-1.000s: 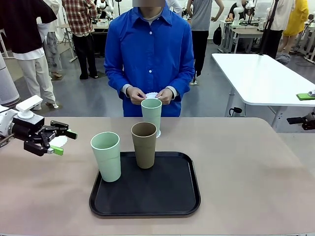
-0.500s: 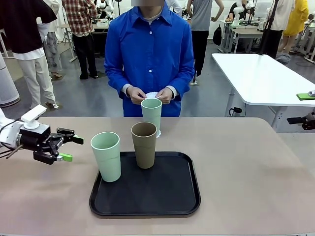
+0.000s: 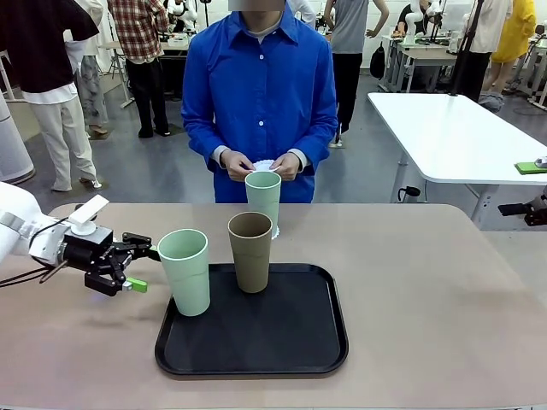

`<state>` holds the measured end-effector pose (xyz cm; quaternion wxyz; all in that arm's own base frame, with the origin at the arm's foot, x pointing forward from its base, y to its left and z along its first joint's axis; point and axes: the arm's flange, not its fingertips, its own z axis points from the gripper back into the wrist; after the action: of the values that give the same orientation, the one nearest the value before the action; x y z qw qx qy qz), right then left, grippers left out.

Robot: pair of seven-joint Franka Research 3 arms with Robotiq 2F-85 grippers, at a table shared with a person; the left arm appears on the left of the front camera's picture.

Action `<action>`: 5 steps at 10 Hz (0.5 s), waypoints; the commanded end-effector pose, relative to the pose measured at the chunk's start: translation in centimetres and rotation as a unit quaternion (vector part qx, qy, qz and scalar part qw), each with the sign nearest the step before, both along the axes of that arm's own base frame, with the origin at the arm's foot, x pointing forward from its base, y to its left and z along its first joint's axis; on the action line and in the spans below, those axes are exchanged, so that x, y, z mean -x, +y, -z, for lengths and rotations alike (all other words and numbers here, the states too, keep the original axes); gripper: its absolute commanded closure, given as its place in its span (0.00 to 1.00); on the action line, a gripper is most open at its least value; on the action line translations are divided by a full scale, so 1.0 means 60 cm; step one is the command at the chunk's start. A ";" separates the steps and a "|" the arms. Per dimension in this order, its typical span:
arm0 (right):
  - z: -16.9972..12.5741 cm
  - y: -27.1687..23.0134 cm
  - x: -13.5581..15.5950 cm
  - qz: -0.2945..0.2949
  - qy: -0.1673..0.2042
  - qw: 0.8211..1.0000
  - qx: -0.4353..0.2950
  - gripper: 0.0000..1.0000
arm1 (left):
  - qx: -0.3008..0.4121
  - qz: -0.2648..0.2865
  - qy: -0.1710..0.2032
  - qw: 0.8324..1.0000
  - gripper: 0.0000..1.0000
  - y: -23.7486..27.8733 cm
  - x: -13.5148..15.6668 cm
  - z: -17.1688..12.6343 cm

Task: Place coasters on the table and set cups on them.
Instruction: Take one Reusable plastic cup from the Flat Tray and place it on a coaster set by the human.

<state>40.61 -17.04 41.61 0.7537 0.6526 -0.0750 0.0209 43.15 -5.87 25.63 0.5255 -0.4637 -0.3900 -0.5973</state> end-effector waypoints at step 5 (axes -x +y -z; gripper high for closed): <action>-0.002 0.001 0.003 -0.001 -0.003 1.000 -0.003 0.00 | 0.013 0.039 0.000 0.999 0.00 -0.053 0.004 0.006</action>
<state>40.61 -17.04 41.61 0.7537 0.6526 -0.0750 0.0209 43.01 -8.47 25.27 0.5062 -0.4806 -0.3765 -0.6091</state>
